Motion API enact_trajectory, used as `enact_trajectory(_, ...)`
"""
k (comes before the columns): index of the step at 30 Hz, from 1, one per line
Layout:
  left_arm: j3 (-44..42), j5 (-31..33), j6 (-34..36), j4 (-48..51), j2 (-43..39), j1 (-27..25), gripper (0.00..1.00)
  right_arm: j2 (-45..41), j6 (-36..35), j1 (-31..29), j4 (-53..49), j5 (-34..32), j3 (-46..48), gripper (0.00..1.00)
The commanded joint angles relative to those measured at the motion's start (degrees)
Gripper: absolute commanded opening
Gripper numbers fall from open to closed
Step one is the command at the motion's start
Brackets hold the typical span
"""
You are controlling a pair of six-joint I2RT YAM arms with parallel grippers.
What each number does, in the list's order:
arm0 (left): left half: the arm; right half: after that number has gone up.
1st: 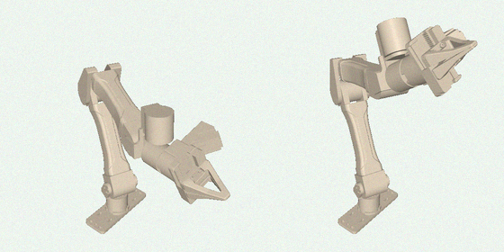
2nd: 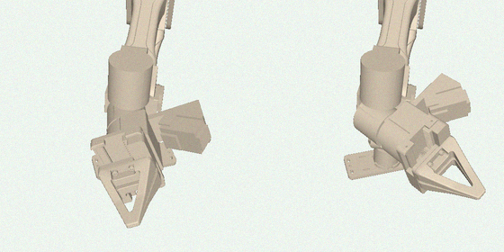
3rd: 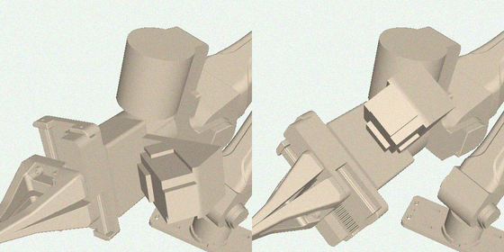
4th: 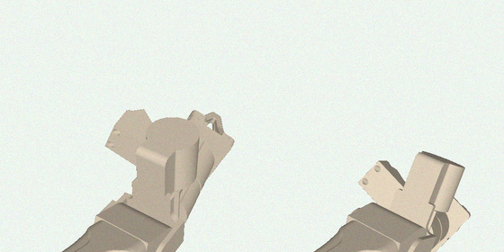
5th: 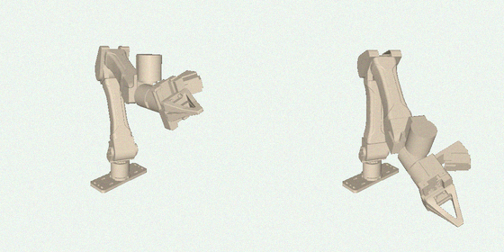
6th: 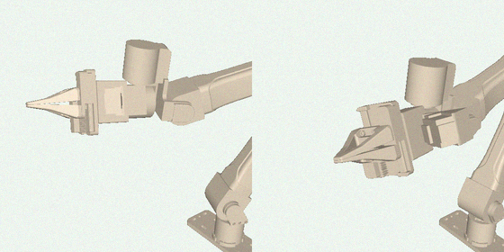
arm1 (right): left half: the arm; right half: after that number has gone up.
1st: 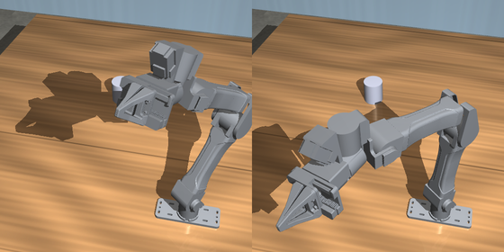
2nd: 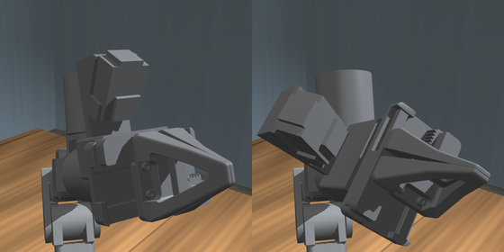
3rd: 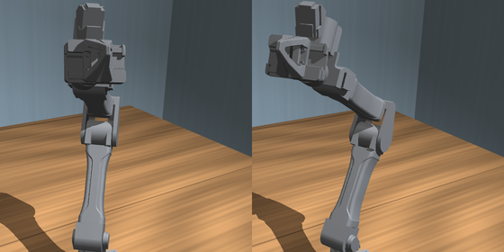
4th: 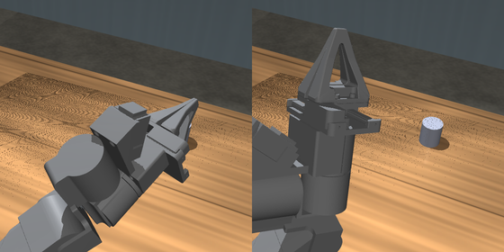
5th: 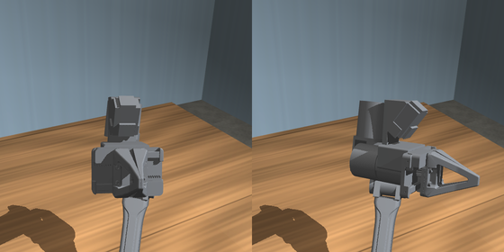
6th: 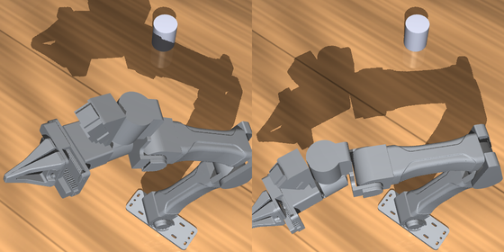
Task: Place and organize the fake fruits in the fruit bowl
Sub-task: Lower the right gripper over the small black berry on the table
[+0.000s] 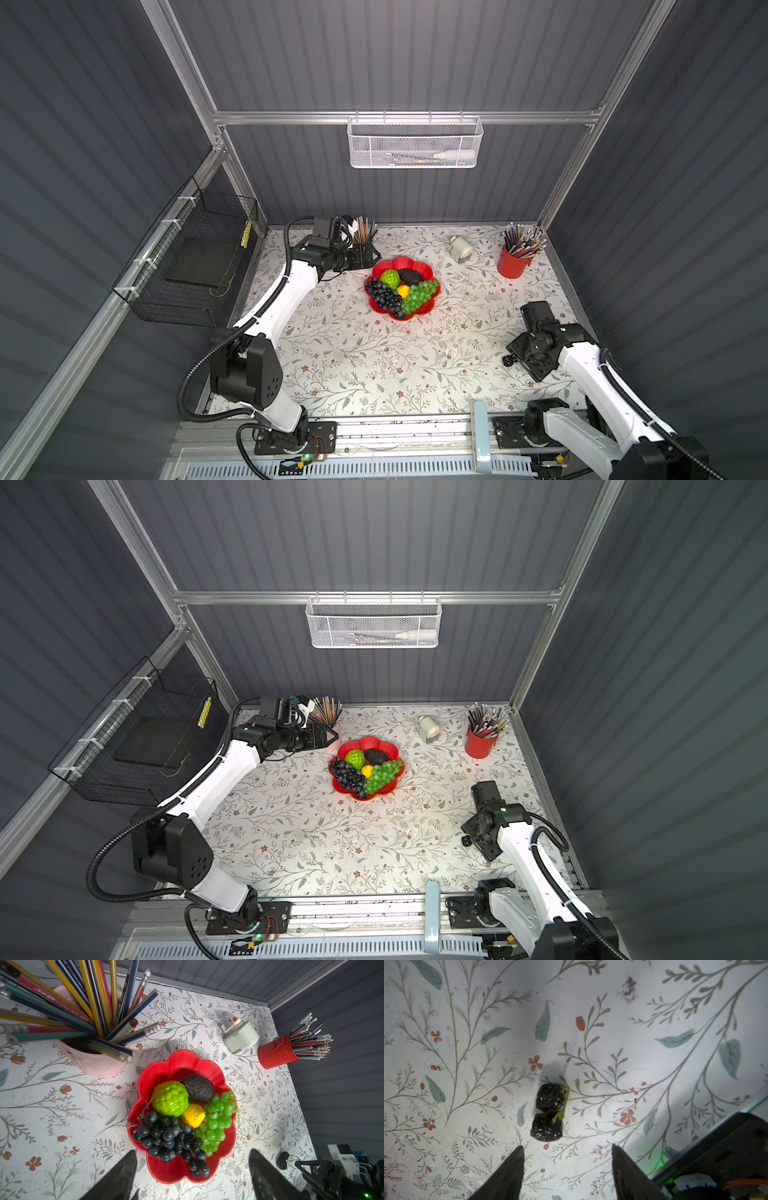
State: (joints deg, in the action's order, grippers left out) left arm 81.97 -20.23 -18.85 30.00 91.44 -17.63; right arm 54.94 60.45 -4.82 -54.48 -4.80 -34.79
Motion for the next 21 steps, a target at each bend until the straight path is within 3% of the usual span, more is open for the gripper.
enact_trajectory(1,-0.41,-1.32,0.31,1.09,-1.19,-0.13,0.84,0.08,-0.29,1.35,2.32,1.28,1.87,0.66)
enact_trajectory(9,-0.41,-0.69,0.56,1.72,-0.13,-0.13,0.83,0.71,-4.18,3.38,5.56,0.57,1.68,0.52)
enact_trajectory(15,-0.41,-0.61,0.46,1.50,0.24,-0.13,0.83,2.60,-6.19,3.77,9.11,1.49,2.28,0.19)
enact_trajectory(21,-0.41,0.23,0.48,1.86,-0.16,-0.13,0.83,2.00,-7.79,3.82,10.16,1.27,1.84,0.06)
